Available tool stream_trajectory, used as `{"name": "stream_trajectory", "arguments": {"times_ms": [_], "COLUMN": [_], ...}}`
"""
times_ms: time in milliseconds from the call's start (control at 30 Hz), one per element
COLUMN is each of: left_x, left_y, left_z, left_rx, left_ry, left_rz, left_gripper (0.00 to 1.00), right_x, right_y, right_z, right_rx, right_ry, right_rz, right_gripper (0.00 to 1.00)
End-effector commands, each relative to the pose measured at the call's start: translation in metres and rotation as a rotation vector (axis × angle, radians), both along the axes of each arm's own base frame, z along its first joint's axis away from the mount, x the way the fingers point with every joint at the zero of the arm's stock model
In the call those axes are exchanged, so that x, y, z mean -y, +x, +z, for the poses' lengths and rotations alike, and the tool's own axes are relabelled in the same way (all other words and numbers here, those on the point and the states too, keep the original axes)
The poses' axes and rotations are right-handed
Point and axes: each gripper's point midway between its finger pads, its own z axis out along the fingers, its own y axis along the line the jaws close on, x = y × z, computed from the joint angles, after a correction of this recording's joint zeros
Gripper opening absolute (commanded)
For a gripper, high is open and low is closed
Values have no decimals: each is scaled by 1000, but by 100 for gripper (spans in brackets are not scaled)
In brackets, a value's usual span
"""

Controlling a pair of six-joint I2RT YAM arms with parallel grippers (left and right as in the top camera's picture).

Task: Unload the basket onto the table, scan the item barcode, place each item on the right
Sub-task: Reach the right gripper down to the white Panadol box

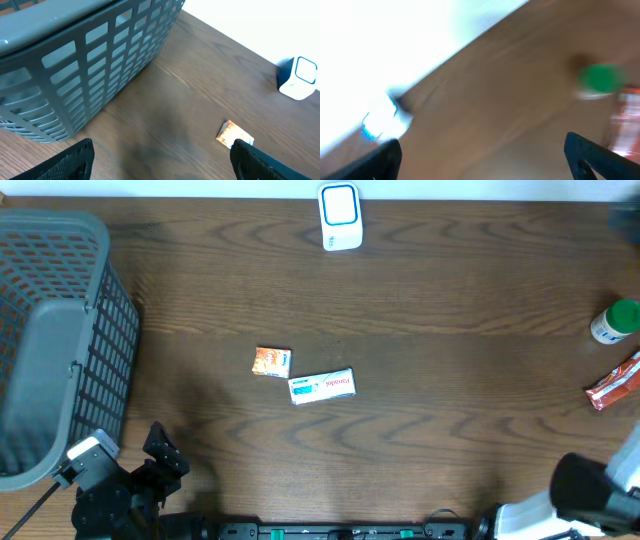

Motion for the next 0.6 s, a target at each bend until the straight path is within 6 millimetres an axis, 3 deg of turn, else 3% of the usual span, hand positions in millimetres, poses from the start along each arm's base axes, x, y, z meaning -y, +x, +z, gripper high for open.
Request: {"name": "stream_trajectory", "arguments": {"times_ms": [0,67,133,200,367,567], "left_x": [-2,-2,-2,-2,-2,-2], "left_y": [-1,-1,-1,-1,-1,-1], "left_z": [0,0,0,0,0,0], "left_rx": [1,1,1,1,1,1], "left_ry": [-3,-3,-3,-4,-3,-3], "left_rz": [16,16,16,15,16,16], "left_gripper": [87,87,88,87,87,87], "right_x": [-116,-172,-212,-243,-285,-331], "right_y": [10,-10,-34,-50,-50,-74], "right_z": [-61,-81,-106,-125,-178,-228], "right_rx": [-173,-232,-299,-348,-473,-642], "right_ry": [106,54,-48,-81,-183,-70], "right_rz": [497,816,1121,1307,1426,1474], "right_gripper": [99,99,99,99,99,99]}}
